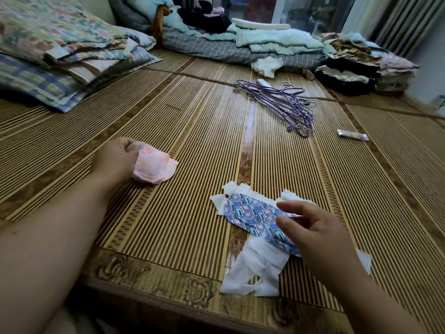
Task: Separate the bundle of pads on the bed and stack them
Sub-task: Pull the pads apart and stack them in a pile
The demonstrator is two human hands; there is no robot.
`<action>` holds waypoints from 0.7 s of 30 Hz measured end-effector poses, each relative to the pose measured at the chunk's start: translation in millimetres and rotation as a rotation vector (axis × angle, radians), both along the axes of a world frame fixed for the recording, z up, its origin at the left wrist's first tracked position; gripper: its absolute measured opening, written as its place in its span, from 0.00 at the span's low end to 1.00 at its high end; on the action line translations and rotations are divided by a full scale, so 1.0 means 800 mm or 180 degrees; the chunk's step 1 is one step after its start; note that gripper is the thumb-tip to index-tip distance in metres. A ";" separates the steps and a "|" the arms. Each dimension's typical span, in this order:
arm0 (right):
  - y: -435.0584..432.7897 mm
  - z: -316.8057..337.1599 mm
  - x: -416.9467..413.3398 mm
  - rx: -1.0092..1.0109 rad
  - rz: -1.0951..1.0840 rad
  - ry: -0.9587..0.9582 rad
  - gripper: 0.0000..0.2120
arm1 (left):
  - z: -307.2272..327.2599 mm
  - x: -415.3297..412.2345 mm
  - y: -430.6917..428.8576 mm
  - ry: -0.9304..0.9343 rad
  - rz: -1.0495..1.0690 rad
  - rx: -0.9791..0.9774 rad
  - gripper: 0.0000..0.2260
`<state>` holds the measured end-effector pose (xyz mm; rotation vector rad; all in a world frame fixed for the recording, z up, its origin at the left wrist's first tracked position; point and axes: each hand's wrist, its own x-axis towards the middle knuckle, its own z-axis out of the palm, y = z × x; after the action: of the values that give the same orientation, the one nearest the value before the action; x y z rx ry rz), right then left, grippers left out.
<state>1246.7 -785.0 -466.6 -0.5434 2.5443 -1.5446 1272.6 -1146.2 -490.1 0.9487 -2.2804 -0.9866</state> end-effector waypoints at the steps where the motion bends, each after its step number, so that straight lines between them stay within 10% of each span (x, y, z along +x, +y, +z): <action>1: 0.003 0.000 0.000 0.0045 -0.0017 -0.0012 0.08 | -0.004 0.000 -0.004 -0.0097 0.0032 -0.0134 0.04; 21: 0.040 -0.005 -0.007 0.0261 -0.0333 -0.0346 0.07 | -0.015 -0.019 0.007 -0.0725 -0.0247 -0.0515 0.29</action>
<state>1241.0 -753.2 -470.9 -0.3126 2.5767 -1.4507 1257.2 -1140.6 -502.3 0.9515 -2.5587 -0.7424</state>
